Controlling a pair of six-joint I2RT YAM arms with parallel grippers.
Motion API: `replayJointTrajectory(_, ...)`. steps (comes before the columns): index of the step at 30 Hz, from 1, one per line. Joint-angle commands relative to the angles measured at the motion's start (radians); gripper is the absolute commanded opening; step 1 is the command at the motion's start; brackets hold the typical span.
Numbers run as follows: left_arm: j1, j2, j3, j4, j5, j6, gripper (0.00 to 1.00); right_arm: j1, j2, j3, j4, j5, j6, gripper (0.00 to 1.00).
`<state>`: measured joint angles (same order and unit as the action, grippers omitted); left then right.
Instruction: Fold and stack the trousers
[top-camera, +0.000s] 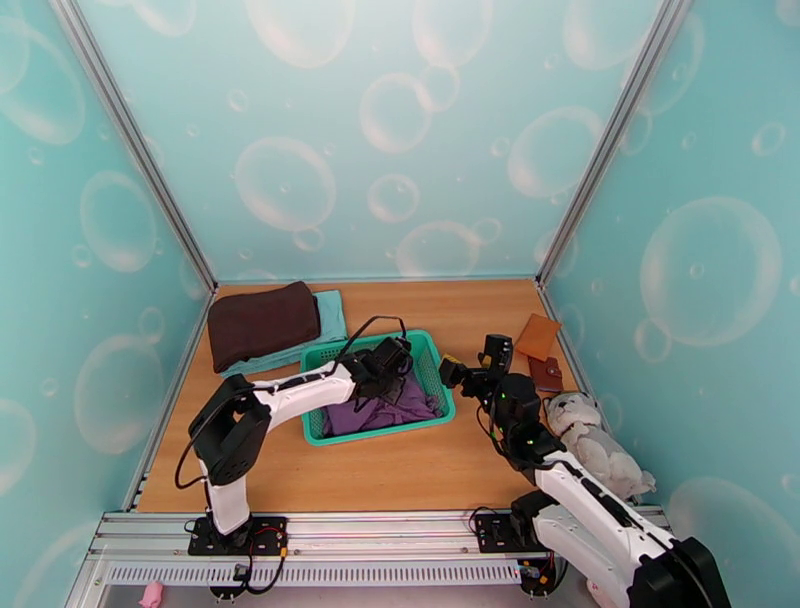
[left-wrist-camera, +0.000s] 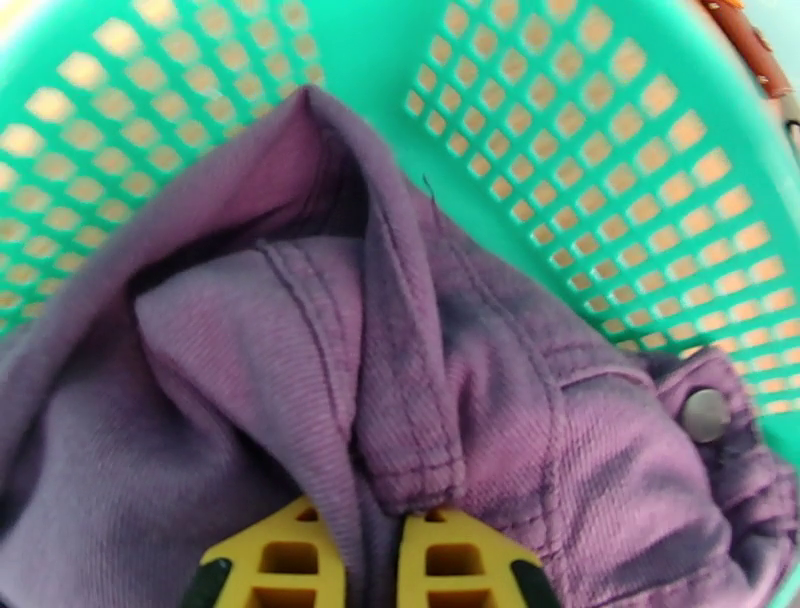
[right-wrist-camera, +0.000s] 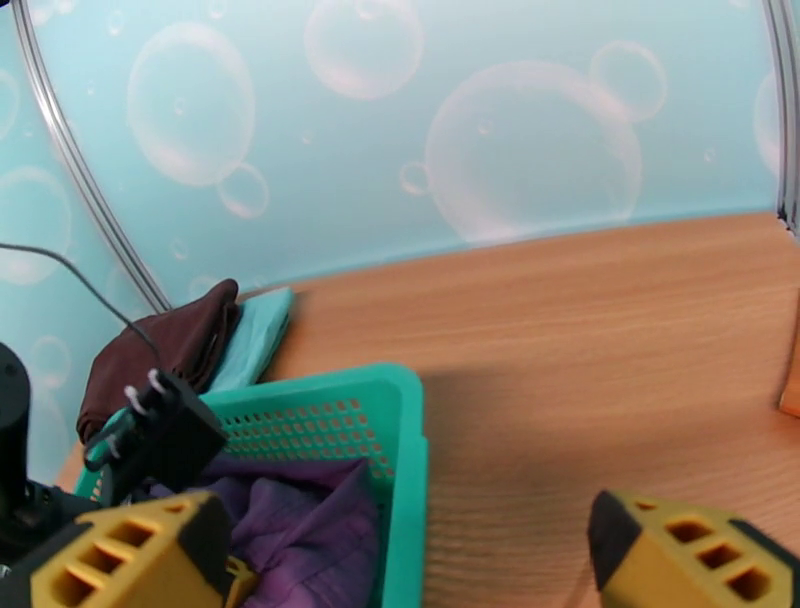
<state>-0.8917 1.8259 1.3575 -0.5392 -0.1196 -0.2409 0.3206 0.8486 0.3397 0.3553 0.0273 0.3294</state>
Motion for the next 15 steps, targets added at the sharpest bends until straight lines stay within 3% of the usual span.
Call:
replayJointTrajectory(1, -0.012, -0.163, 0.129, -0.050, -0.034, -0.018, 0.00, -0.006, -0.020, -0.024, 0.025, 0.021, 0.015, 0.99)
replayJointTrajectory(9, -0.006, -0.390, 0.356, -0.046, -0.313, 0.016, 0.00, -0.004, -0.023, -0.024, 0.032, -0.008, -0.003, 0.99)
replayJointTrajectory(12, 0.000, -0.509, 0.363, 0.010, -0.419, 0.058, 0.00, 0.017, -0.036, -0.031, 0.058, -0.024, -0.028, 0.99)
replayJointTrajectory(15, 0.002, -0.655, 0.321, 0.116, -0.455, 0.122, 0.00, 0.070, -0.024, -0.025, 0.077, -0.029, -0.073, 0.99)
